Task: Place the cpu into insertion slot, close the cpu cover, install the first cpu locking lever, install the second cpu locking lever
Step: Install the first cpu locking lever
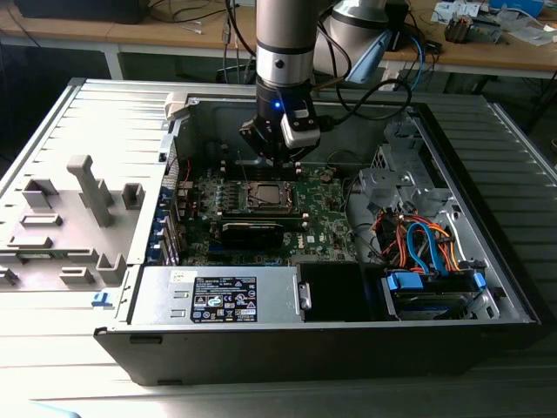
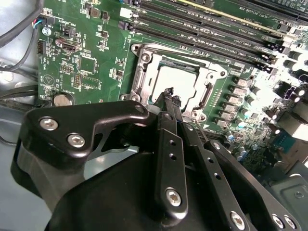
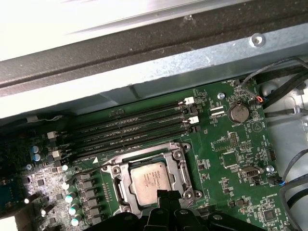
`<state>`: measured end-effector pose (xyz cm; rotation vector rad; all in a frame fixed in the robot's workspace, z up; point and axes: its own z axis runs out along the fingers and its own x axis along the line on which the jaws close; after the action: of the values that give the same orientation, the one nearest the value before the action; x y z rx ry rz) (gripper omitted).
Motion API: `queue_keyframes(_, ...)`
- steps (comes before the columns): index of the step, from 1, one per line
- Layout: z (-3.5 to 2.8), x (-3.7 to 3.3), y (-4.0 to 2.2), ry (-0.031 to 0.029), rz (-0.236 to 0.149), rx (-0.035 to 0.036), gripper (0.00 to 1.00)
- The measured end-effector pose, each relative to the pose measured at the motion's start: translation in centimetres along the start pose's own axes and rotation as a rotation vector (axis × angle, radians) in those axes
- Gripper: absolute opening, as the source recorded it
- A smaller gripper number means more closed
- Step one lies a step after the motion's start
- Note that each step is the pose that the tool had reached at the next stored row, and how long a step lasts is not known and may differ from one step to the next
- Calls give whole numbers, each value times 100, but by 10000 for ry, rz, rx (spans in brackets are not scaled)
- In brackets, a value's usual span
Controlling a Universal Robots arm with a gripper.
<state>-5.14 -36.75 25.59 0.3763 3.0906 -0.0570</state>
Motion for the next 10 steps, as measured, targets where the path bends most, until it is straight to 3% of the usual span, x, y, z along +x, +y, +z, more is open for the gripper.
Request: queue_keyframes(10,0,0,0,-8,-236,-7,11)
